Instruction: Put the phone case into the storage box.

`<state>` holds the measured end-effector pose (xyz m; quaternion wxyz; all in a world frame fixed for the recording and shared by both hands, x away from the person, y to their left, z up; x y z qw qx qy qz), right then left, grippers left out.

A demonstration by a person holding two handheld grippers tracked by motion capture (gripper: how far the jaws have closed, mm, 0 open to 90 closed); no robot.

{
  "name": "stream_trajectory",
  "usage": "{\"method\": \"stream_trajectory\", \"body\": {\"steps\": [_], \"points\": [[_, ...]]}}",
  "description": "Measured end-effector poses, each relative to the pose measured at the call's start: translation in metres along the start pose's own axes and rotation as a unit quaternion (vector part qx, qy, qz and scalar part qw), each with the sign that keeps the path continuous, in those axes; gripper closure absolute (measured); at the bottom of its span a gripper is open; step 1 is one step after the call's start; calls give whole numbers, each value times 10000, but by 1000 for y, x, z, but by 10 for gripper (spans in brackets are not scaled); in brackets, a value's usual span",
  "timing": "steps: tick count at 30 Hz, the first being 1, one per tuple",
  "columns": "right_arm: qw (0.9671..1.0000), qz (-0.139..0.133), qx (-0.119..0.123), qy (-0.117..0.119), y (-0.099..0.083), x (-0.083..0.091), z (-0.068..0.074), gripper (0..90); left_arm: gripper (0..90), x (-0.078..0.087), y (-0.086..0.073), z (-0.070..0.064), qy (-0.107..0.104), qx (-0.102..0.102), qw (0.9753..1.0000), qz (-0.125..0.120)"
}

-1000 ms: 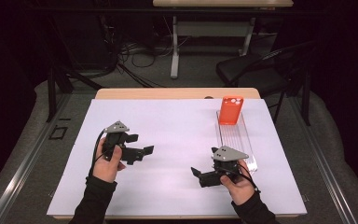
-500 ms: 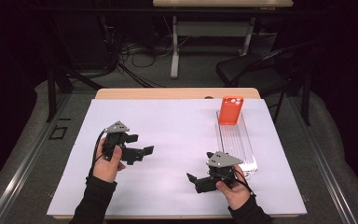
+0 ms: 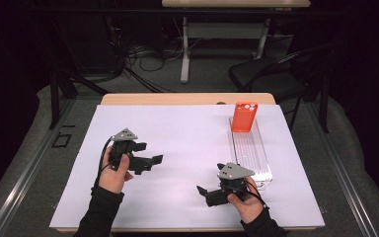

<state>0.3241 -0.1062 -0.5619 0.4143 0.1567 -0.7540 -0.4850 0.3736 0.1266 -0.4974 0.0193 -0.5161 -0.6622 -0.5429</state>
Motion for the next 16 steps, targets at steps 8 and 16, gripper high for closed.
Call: {"method": "stream_trajectory", "body": {"steps": [8,16], "points": [[10000,-10,35,-16,-2,-1,0,0,166,0,-1,0,-4,4,10000,9],[10000,13,0,-30,-4,-1,-2,1,166,0,0,2,9,18,10000,-7]]}}
Point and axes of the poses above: each handheld gripper's, and its own axes: x roughly backward along the jaws, y roughly out of its top, z roughly to its left, the point moved 7 cm from there along -x, roughly forward along the jaws, and after that the axes turned 13 degrees about x, right-handed, at the moved point
